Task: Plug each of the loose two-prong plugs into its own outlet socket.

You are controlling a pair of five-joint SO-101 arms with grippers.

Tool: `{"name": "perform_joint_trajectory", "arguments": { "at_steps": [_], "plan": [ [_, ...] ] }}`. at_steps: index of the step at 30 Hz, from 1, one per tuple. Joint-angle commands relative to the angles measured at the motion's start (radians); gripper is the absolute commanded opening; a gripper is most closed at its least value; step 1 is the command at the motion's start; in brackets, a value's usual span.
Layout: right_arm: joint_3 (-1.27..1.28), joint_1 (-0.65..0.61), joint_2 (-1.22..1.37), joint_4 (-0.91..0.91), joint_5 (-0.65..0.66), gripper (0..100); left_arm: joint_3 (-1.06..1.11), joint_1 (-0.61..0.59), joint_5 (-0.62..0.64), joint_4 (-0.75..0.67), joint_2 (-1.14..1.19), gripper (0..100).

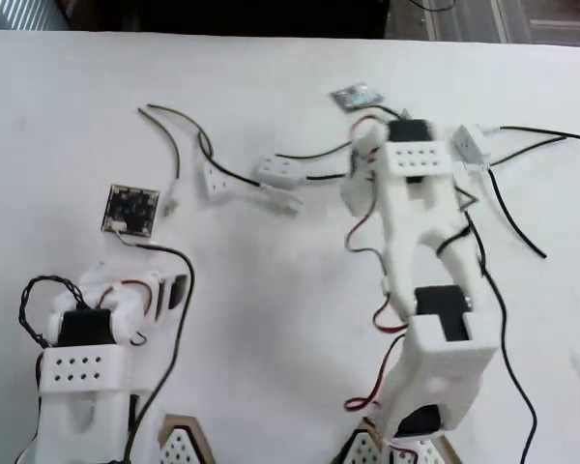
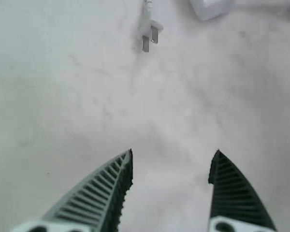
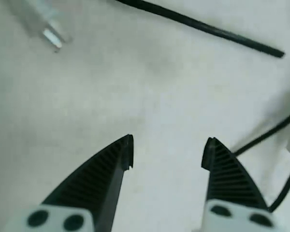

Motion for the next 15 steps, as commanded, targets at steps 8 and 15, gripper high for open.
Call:
{"name": "perform_joint_trajectory", "arguments": {
  "at_steps": [8,15],
  "plan": [
    [-0.095,-0.337,0.101,-0.174,-0.063,22.6,-0.012,-0.073,-0.005,-0.021,-0.016,26],
    [-0.367,-0.349,0.321,-0.099,-0.071,22.5,-0.012,-0.071,-0.006,-0.02,-0.016,26]
  ]
}}
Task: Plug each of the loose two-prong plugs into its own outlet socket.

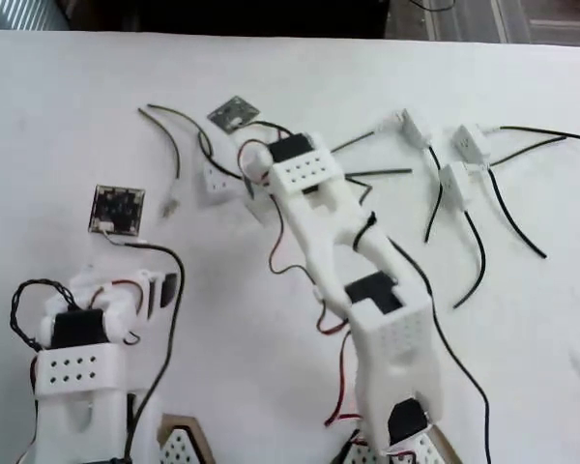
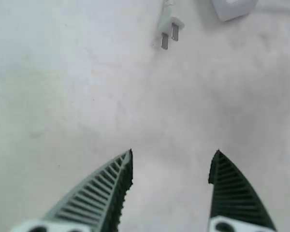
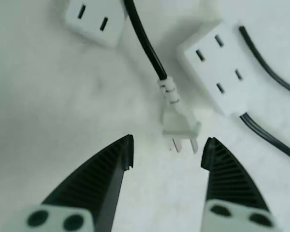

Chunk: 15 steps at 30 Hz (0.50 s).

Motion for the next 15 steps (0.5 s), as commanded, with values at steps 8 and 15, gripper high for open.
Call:
{"name": "perform_joint_trajectory", "arguments": {
  "at_steps": [8,15],
  "plan": [
    [-0.48,-0.001,0.314,0.183,-0.009,11.1,-0.012,-0.008,-0.009,-0.02,-0.016,26],
    [-0.684,-0.005,0.409,0.325,-0.005,4.1,-0.009,-0.008,-0.009,-0.02,-0.016,26]
  ]
}}
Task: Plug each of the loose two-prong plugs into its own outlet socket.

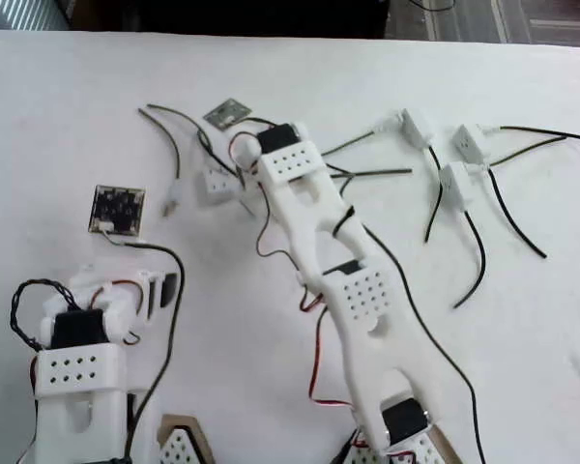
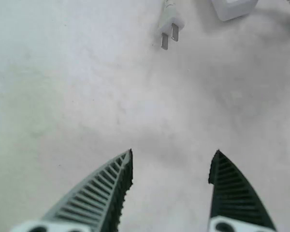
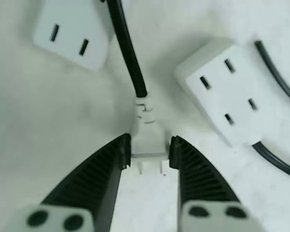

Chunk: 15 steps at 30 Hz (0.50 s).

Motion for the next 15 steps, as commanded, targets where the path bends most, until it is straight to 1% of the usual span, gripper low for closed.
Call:
{"name": "perform_joint_trajectory", "arguments": {
  "at_steps": [1,3,5,9,12,15],
  "plan": [
    [-0.153,-0.001,0.01,0.093,-0.003,1.4,-0.009,-0.008,-0.009,-0.02,-0.016,26],
    [-0.196,0.002,0.013,0.15,-0.002,2.6,-0.009,-0.008,-0.009,-0.02,-0.016,26],
    [-0.222,0.002,0.013,0.213,-0.002,1.6,-0.009,-0.008,-0.009,-0.02,-0.016,26],
    [-0.213,0.016,-0.002,0.22,-0.002,1.8,-0.009,-0.008,-0.009,-0.02,-0.016,26],
    [-0.149,0.028,-0.028,0.223,-0.002,1.8,-0.009,-0.008,-0.009,-0.02,-0.016,26],
    [-0.014,0.035,-0.104,0.223,-0.002,1.8,-0.009,-0.008,-0.008,-0.02,-0.016,26]
  ]
}}
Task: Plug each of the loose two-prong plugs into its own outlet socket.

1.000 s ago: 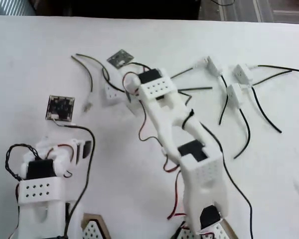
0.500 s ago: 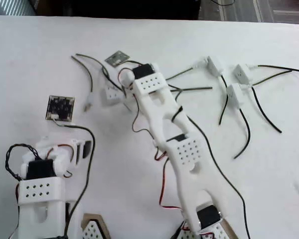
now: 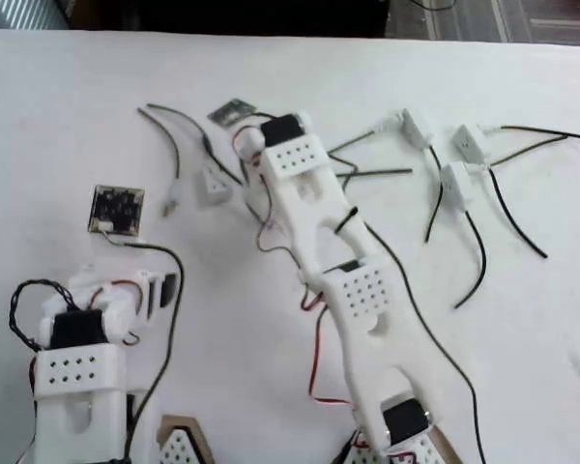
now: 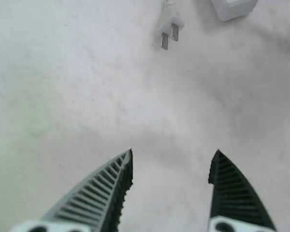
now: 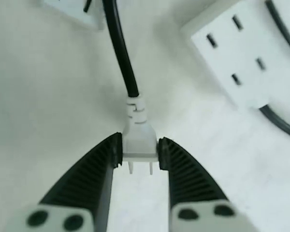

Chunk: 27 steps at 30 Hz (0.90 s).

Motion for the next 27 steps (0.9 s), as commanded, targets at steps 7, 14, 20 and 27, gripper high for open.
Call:
{"name": "perform_joint_trajectory", "arguments": {
  "at_steps": [7,14,20,27],
  "plan": [
    [0.54,0.053,-0.433,0.008,-0.002,1.8,-0.006,-0.008,-0.008,-0.035,-0.016,26],
    [0.947,0.119,-0.665,-0.028,0.044,2.2,-0.006,-0.008,-0.008,-0.034,-0.016,26],
    [1.151,0.14,-0.794,-0.104,0.055,16.6,-0.006,-0.007,-0.008,-0.034,-0.016,26],
    [1.243,0.136,-1.009,-0.099,0.057,18.1,-0.006,-0.007,-0.008,-0.034,-0.015,26]
  ]
}}
